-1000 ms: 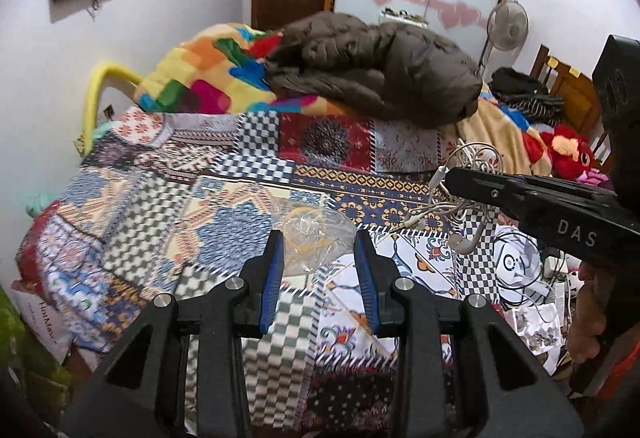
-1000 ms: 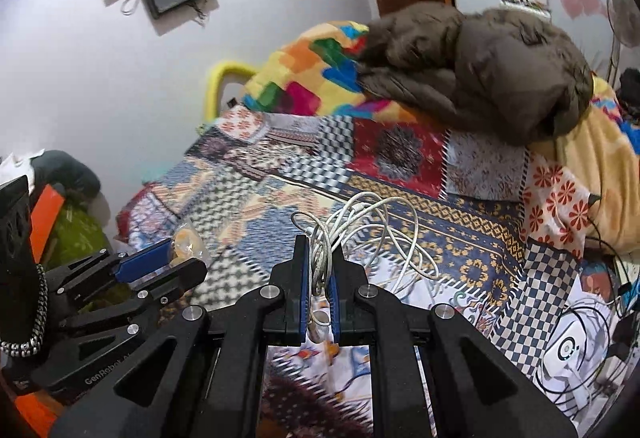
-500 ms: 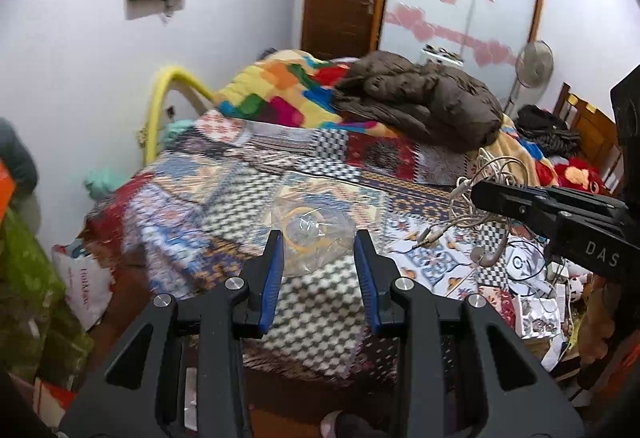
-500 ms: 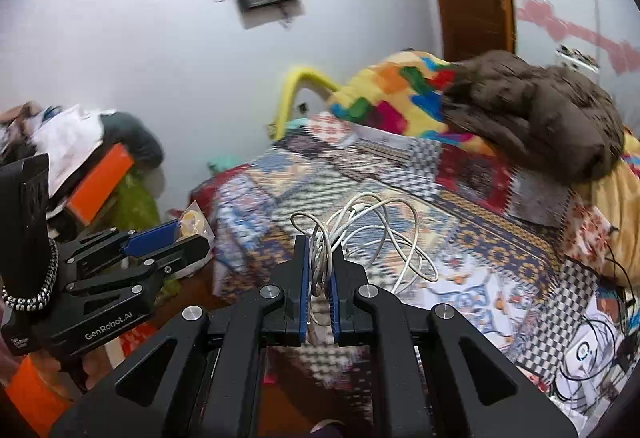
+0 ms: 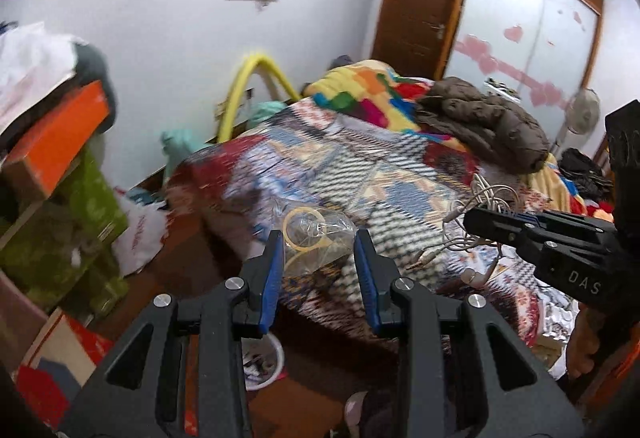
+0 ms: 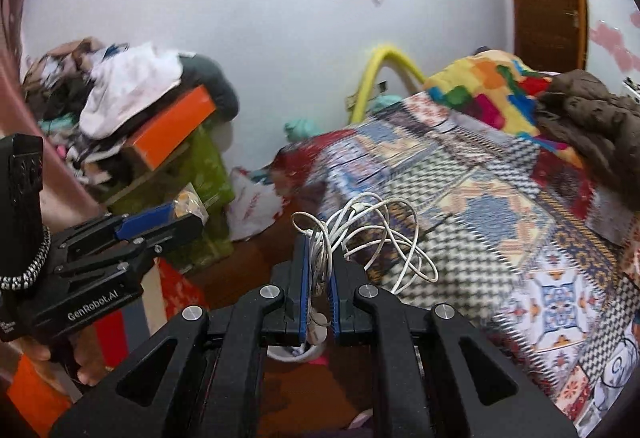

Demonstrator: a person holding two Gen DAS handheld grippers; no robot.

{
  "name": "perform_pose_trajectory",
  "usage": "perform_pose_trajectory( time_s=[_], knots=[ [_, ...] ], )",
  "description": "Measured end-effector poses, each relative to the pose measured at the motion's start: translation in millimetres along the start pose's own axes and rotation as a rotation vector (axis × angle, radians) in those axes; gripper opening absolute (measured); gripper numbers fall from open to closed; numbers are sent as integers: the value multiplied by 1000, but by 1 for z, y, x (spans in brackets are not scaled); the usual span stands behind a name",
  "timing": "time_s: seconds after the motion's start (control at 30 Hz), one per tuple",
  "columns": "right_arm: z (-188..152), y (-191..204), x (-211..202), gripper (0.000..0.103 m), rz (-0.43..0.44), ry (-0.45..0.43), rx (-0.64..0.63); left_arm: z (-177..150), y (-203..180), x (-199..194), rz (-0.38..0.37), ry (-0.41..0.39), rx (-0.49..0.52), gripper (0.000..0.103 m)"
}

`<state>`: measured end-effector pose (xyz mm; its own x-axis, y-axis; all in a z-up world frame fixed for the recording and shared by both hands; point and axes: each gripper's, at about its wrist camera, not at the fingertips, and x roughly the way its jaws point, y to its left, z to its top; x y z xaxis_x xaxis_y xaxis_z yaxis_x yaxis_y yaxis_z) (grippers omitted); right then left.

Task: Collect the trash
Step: 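Lift the earphones and plastic bag and carry both over the white bucket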

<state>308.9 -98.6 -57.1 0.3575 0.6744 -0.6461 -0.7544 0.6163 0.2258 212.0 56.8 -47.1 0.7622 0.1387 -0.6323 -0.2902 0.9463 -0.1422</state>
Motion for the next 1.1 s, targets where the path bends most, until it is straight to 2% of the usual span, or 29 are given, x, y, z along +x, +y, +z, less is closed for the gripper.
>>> perform_pose_trajectory(
  time_s=[0.23, 0.43, 0.67, 0.93, 1.1],
  knots=[
    [-14, 43, 42, 8, 40, 90, -53, -34, 63, -3, 85, 54, -60, 34],
    [-30, 70, 90, 8, 54, 192, -81, -67, 107, 20, 120, 143, -116, 34],
    [-50, 86, 153, 8, 60, 340, -107, -106, 143, 67, 130, 279, -181, 34],
    [-74, 87, 228, 8, 69, 517, -67, -146, 169, 125, 114, 427, -295, 34],
    [-82, 85, 259, 12, 70, 580, -43, -166, 176, 155, 92, 514, -326, 34]
  ],
)
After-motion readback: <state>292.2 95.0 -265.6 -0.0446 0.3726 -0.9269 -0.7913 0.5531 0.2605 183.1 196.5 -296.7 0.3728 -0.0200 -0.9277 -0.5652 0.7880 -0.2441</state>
